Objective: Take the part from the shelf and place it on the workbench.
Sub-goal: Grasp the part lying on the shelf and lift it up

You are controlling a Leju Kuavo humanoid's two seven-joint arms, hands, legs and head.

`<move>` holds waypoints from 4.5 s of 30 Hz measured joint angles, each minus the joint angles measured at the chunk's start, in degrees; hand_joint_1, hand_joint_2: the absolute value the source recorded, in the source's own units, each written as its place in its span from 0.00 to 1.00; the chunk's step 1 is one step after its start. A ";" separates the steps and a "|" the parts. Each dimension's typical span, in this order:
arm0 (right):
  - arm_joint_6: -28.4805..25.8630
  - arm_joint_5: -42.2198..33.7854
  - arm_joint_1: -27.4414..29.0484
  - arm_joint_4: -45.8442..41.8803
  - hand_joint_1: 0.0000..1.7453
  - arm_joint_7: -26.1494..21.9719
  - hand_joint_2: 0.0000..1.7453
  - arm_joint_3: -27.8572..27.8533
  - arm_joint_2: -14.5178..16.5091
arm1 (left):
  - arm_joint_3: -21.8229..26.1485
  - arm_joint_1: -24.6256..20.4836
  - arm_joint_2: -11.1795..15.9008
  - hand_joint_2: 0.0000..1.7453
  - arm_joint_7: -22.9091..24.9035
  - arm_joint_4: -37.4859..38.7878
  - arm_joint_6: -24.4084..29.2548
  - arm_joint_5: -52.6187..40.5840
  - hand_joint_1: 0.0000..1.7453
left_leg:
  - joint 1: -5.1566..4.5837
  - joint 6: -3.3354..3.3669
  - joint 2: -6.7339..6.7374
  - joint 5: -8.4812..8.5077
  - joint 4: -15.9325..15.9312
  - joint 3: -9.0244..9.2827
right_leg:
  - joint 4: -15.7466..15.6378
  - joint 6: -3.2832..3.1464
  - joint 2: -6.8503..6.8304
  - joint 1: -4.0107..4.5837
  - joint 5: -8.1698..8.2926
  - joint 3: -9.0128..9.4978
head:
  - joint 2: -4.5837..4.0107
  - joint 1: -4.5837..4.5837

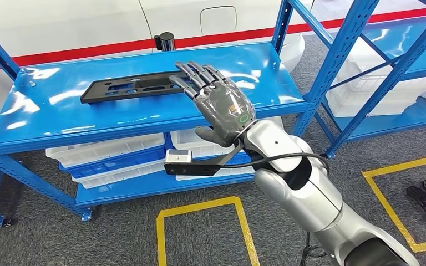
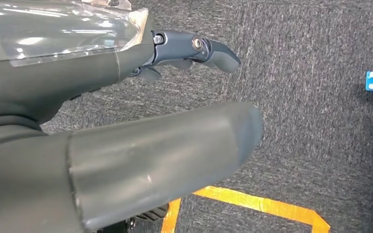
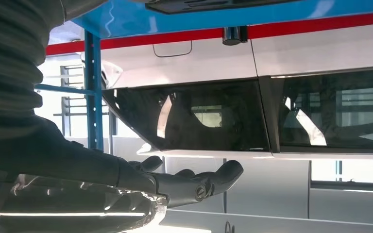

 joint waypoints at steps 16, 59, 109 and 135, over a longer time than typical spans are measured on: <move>0.36 -0.87 -2.81 -0.93 0.00 1.56 1.00 -5.98 -3.35 | 0.07 0.96 0.31 0.00 -0.09 -1.02 -0.33 0.02 0.00 | 0.28 -1.35 0.58 -1.38 12.94 -9.63 | -9.79 -3.82 0.54 0.59 1.02 7.50 | 0.00 -0.20; -0.86 -0.14 -2.82 0.67 0.00 1.76 1.00 -7.26 -4.05 | -0.13 -0.52 0.61 0.00 1.10 -1.86 0.81 -0.05 0.00 | -0.79 0.96 0.39 0.96 2.50 -3.78 | 6.42 -2.11 0.29 0.96 -3.88 -2.68 | 0.00 -0.26; 0.66 -4.13 3.29 -2.53 0.00 -0.23 1.00 -2.47 -3.08 | -1.08 -0.78 1.18 0.00 2.18 -1.10 3.57 -1.29 0.00 | -0.91 -0.42 0.06 -2.05 2.12 -0.66 | -10.88 -3.07 0.56 1.96 5.43 3.57 | 0.00 -0.42; -7.27 -2.44 4.47 5.08 0.00 1.09 1.00 14.86 1.88 | -1.56 -2.34 -1.49 0.00 2.92 -0.31 8.13 1.23 0.00 | -1.08 -0.55 0.19 -2.05 2.11 -0.50 | -10.88 -3.08 0.55 1.77 5.43 3.77 | 0.00 -0.42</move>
